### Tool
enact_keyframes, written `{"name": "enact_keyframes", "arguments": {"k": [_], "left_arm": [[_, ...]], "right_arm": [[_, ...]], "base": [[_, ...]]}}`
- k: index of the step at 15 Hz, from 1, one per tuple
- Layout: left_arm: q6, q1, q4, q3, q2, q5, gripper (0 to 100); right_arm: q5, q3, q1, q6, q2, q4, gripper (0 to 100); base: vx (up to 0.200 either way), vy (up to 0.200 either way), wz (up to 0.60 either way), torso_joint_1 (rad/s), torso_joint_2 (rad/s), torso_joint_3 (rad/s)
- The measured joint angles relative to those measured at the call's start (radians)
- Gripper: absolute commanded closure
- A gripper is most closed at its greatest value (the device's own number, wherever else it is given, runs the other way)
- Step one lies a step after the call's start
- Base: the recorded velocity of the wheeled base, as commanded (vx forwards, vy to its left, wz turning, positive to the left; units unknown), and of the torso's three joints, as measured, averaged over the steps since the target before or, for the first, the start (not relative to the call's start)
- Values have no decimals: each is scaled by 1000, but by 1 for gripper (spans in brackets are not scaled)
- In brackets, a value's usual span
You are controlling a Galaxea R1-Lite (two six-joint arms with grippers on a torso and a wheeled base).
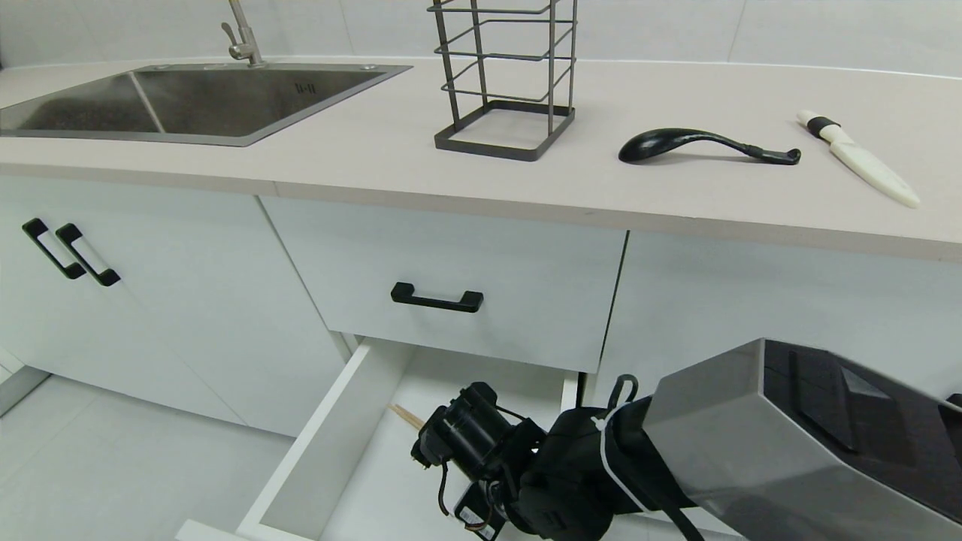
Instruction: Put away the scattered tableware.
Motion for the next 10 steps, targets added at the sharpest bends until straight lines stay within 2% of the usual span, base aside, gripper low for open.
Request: {"name": "enact_keyframes", "arguments": {"k": [10], "left_arm": [[0,0,0,0,0,0,0]], "right_arm": [[0,-72,1,-1,80,12,100]], "base": [[0,0,0,0,0,0]]}}
